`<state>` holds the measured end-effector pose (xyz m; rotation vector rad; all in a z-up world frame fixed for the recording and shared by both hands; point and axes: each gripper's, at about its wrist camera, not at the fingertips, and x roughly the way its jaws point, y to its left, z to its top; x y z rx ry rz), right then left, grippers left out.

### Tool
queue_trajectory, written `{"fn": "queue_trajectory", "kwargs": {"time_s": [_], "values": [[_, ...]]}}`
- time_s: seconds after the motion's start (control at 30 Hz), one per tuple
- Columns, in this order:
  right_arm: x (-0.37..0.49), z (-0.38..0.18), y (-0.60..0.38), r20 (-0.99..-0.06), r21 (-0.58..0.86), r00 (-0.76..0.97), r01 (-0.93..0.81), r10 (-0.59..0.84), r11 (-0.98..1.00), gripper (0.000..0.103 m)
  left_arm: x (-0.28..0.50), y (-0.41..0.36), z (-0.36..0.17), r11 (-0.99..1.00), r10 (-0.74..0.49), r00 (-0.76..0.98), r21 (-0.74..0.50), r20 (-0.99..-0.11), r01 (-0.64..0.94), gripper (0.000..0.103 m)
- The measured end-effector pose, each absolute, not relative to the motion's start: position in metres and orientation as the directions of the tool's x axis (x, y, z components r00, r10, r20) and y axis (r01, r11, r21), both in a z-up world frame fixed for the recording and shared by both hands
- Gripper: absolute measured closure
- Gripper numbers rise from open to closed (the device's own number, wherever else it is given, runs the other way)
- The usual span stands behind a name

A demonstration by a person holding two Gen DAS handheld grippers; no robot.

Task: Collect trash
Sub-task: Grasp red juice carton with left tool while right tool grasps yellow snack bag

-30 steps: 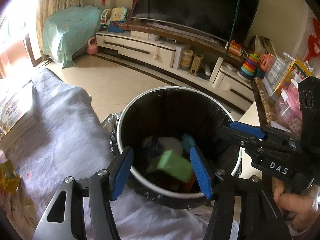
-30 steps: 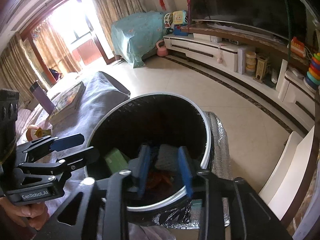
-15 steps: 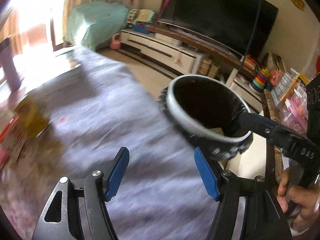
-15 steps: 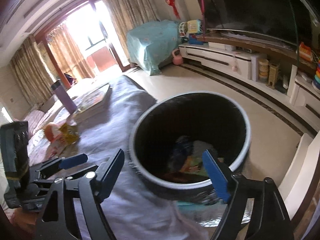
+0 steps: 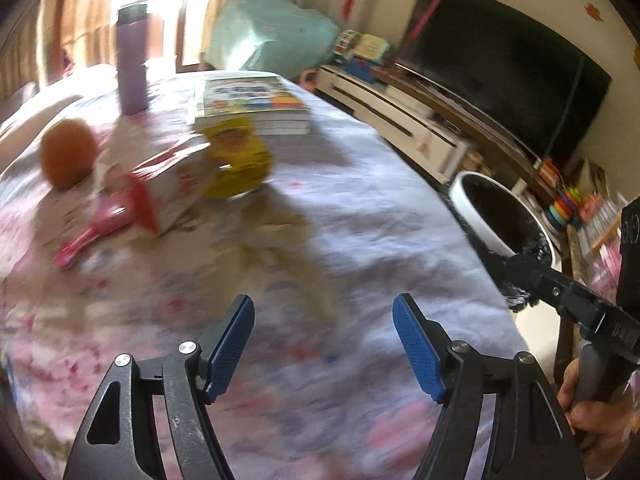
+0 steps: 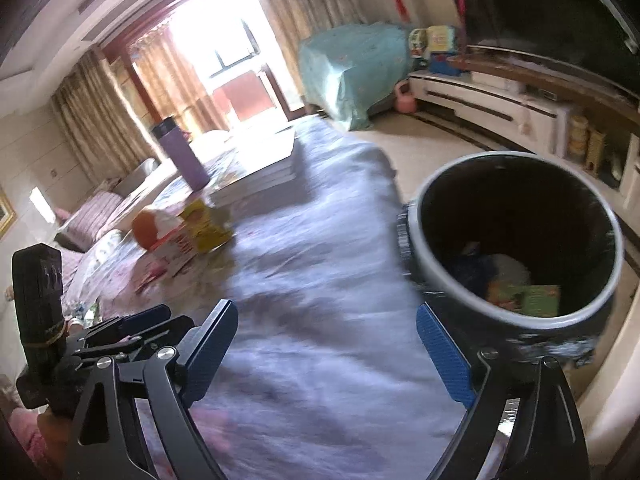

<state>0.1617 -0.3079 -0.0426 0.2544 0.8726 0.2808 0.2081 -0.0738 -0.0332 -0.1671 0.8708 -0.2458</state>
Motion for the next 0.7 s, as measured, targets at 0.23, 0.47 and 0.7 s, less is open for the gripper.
{"fn": "queue_trajectory", "kwargs": {"time_s": [0.23, 0.47, 0.7], "values": [[0.168, -0.052, -0.267, -0.716, 0.344, 0.575, -0.203, 0.396, 0.917, 0.011, 0.198, -0.034, -0.035, 0.964, -0.241, 0.625, -0.257, -0.743, 0.067, 0.032], [0.177, -0.062, -0.227, -0.725, 0.315, 0.545, -0.28, 0.421, 0.907, 0.011, 0.207, -0.009, -0.037, 0.971, -0.204, 0.636, -0.238, -0.744, 0.032, 0.031], [0.198, -0.075, -0.203, -0.736, 0.341, 0.505, -0.3, 0.451, 0.891, 0.011, 0.225, 0.013, -0.041, 0.976, -0.166, 0.635, -0.22, -0.754, -0.006, 0.031]]}}
